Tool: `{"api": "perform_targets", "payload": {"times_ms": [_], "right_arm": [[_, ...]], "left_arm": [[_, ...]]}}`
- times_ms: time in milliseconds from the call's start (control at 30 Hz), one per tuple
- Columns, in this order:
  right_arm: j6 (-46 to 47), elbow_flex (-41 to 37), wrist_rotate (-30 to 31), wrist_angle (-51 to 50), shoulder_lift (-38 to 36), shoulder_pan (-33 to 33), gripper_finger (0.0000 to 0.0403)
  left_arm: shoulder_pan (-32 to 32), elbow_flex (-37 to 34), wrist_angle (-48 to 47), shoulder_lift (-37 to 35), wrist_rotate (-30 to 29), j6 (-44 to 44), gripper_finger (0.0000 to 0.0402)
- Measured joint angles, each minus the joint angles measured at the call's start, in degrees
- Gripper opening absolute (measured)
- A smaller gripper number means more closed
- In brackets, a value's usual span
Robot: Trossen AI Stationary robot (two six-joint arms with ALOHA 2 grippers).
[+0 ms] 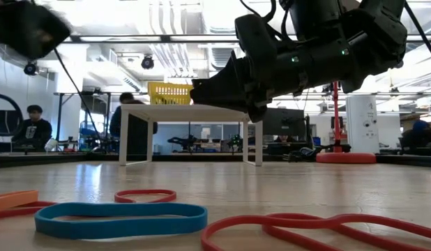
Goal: Pick & Place Office Desk Supplies
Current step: Put the blue rubber band into the black bin on the shelf
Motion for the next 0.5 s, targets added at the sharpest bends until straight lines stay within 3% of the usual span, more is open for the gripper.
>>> {"api": "perform_targets", "payload": {"times_ms": [233, 500], "right_arm": [[-0.7, 0.0, 0.0, 0.0, 0.0, 0.0, 0.0058], [-0.7, 0.0, 0.0, 0.0, 0.0, 0.0, 0.0057]], "left_arm": [[-5.0, -0.1, -2.4, 9.2, 6.9, -4.8, 0.0158], [-5.2, -0.1, 2.2, 19.1, 8.4, -7.1, 0.0157]]}}
